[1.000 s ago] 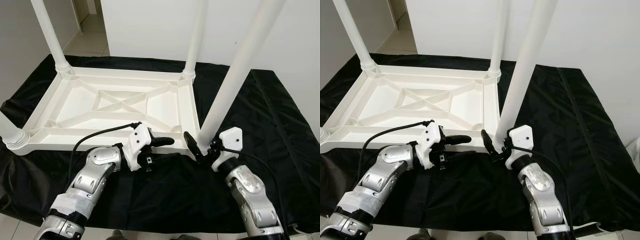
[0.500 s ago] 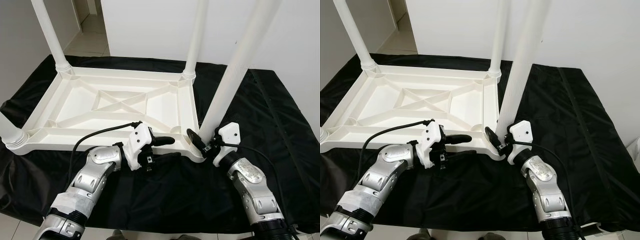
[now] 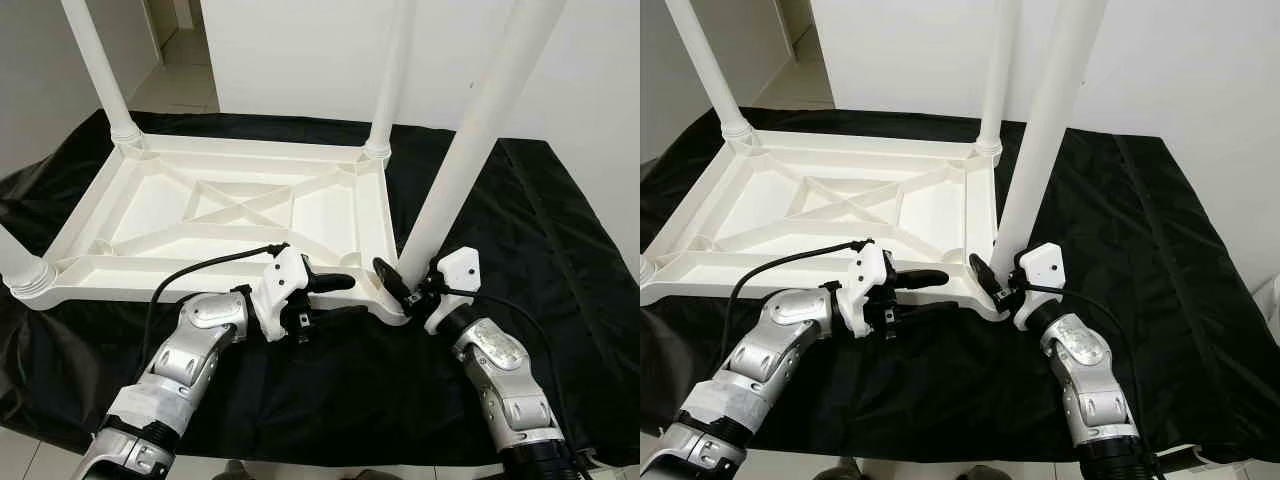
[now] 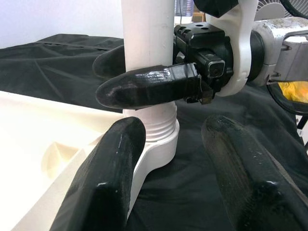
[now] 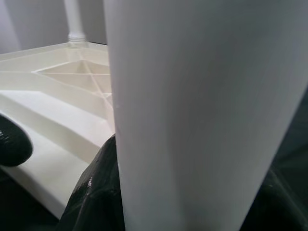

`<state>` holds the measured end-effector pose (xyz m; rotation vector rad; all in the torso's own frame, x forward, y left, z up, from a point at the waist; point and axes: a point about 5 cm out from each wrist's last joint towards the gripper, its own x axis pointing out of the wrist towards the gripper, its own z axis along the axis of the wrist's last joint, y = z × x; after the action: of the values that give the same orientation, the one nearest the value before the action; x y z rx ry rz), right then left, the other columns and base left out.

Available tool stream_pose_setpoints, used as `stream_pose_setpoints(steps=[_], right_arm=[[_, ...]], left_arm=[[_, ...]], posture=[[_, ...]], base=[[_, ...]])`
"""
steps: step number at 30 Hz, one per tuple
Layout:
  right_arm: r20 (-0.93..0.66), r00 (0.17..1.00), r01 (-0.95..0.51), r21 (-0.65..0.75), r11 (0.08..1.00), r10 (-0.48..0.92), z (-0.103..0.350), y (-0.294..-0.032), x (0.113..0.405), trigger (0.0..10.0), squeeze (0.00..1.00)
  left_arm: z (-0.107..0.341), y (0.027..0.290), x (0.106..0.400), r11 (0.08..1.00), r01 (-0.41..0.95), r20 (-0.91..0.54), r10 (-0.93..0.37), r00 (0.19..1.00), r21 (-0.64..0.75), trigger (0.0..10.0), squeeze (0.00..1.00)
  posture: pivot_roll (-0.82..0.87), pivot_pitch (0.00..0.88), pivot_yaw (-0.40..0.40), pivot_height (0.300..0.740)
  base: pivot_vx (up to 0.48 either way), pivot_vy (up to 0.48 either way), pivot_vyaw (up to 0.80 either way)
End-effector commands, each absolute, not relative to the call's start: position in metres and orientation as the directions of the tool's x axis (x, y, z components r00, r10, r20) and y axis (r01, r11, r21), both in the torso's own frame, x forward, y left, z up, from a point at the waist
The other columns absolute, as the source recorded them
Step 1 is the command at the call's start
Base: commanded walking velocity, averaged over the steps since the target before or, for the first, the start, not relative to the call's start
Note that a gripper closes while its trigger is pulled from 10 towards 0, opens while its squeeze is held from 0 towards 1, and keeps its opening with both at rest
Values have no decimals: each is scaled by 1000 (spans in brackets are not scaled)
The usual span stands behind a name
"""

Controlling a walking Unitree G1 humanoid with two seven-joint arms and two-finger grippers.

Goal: Building children table

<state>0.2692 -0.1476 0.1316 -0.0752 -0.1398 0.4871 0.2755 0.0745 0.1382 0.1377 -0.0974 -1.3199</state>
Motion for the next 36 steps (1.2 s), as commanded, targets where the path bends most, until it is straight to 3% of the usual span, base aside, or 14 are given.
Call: stream_pose_setpoints(steps=[1, 12, 15, 21, 26, 27, 28, 32, 36], right_arm=[[99, 911, -399, -41, 916, 401, 126, -143, 268, 10000, 0], [117, 984, -139, 41, 989, 133, 131, -130, 265, 10000, 0], [54, 997, 49, 95, 994, -54, 124, -121, 261, 10000, 0], [34, 998, 51, 82, 995, -54, 121, -108, 258, 10000, 0], [49, 996, 68, 86, 994, -72, 125, -113, 259, 10000, 0], [59, 996, 64, 77, 995, -69, 128, -115, 259, 10000, 459], [66, 996, 59, 70, 996, -64, 129, -116, 259, 10000, 1000], [79, 997, 8, 124, 992, -18, 131, -116, 256, 10000, 1000], [132, 990, -62, 26, 998, 58, 140, -136, 248, 10000, 1000]], left_arm=[[136, 73, 274, 200, 968, -19, -979, 205, 150, 10000, 0], [135, 69, 273, 194, 970, -12, -980, 198, 148, 10000, 0], [134, 68, 274, 192, 971, -11, -981, 195, 145, 10000, 0], [134, 68, 274, 188, 972, -12, -981, 191, 144, 10000, 0], [136, 69, 277, 193, 970, -12, -980, 197, 150, 10000, 0], [137, 70, 278, 197, 969, -12, -980, 201, 152, 10000, 0], [138, 71, 279, 199, 968, -12, -979, 204, 153, 10000, 0], [139, 72, 279, 201, 967, -12, -979, 205, 155, 10000, 0], [139, 71, 278, 200, 967, -11, -979, 204, 158, 10000, 0]], posture=[[-24, 0, -7, 740], [-35, 0, -9, 740], [-36, 0, -10, 740], [-40, 0, -1, 740], [-38, 0, 0, 740], [-37, 0, -1, 740], [-37, 0, -1, 740], [-38, 0, -2, 740], [-36, 3, -1, 740]], base=[[0, 0, 0], [0, 0, 0], [0, 0, 0], [0, 0, 0], [0, 0, 0], [0, 0, 0], [0, 0, 0], [0, 0, 0], [0, 0, 0]])
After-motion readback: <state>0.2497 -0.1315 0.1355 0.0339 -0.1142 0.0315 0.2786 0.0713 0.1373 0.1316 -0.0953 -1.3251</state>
